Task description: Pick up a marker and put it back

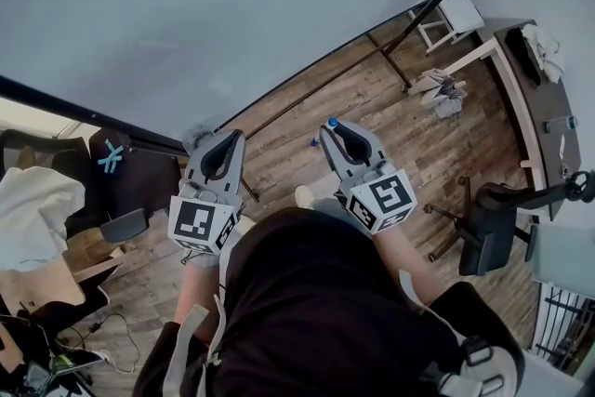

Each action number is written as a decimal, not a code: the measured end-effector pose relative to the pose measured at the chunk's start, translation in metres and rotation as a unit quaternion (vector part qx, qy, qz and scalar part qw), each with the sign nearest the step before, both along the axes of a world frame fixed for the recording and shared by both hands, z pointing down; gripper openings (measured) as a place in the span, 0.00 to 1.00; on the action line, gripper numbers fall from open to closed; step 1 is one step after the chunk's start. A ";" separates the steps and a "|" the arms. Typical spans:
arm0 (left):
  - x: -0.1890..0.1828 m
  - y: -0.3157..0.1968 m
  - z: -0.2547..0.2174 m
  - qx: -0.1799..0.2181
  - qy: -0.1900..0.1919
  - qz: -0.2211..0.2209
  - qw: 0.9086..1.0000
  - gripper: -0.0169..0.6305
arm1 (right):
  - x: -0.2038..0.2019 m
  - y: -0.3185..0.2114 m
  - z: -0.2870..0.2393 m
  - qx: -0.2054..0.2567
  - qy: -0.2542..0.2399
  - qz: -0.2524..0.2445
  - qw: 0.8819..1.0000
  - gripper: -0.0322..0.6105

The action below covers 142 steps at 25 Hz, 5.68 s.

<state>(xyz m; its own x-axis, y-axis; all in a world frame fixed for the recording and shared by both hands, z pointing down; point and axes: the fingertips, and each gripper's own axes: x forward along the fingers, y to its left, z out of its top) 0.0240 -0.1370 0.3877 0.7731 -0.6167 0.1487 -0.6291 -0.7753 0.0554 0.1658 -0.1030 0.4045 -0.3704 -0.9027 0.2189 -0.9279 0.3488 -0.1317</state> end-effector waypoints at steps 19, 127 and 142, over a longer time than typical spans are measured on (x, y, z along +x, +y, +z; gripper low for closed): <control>-0.033 0.016 0.005 -0.007 -0.008 -0.060 0.998 0.04 | -0.028 -0.016 -0.016 0.016 -0.004 -0.059 0.998 0.17; -0.235 0.168 0.040 -0.066 -0.028 -0.428 0.901 0.04 | -0.277 -0.045 0.065 -0.003 0.072 -0.386 0.920 0.18; -0.213 0.139 0.028 -0.046 -0.026 -0.374 0.926 0.04 | -0.251 -0.039 0.024 0.026 0.053 -0.356 0.933 0.18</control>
<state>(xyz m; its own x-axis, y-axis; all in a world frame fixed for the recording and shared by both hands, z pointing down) -0.1893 0.0024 0.4152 0.1255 -0.9597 0.2516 -0.9918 -0.1154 0.0544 -0.0850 -0.1416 0.4282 -0.8587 -0.4467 0.2511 -0.4659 0.8846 -0.0194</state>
